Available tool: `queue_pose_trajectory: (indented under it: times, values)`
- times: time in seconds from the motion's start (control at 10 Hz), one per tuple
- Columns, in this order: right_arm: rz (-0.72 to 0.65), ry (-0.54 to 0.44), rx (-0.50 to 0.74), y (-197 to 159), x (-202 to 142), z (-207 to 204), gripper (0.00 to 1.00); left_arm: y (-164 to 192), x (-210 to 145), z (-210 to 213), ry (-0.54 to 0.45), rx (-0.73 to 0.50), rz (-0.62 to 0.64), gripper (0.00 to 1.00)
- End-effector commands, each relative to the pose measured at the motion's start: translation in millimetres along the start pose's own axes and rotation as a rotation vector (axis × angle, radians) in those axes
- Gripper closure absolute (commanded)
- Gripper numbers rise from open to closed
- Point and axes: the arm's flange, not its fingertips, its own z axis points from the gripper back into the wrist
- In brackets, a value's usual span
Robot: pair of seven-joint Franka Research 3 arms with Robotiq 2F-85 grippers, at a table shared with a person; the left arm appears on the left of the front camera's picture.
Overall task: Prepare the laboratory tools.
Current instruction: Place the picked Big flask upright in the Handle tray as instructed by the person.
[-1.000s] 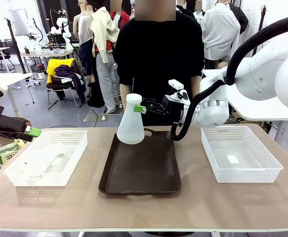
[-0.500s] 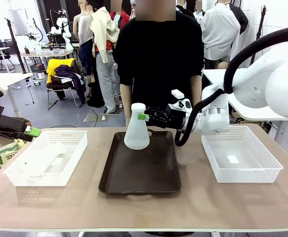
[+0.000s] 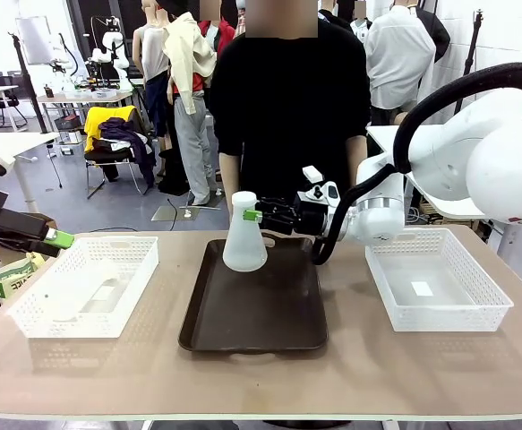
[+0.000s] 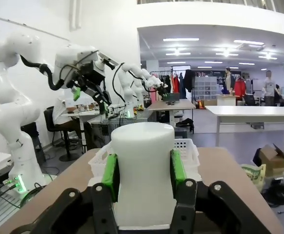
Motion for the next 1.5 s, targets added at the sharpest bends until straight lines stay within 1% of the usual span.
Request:
queue_pose_trajectory:
  times: [0.0, 0.1, 0.5, 0.8, 0.9, 1.4]
  values:
    - [-0.006, 0.002, -0.036, -11, -6, -13, 1.0, 3, -1, -1, -0.022, -0.019, -0.018, 0.0]
    - [0.001, 0.026, -0.051, -10, -5, -15, 1.0, 3, -1, -1, -0.022, -0.019, -0.018, 0.0]
    - [-0.019, 0.056, -0.073, -18, -13, -23, 1.0, 3, -1, -1, -0.022, -0.019, -0.018, 0.0]
    - [-0.043, 0.062, -0.08, -24, -19, -24, 1.0, 3, -1, -1, -0.022, -0.019, -0.018, 0.0]
    - [-0.05, 0.063, -0.085, -25, -19, -24, 0.95, 3, -1, -1, -0.022, -0.019, -0.018, 0.0]
    - [-0.084, 0.093, -0.094, -25, -18, -19, 0.09, 3, -1, -1, -0.022, -0.019, -0.018, 0.0]
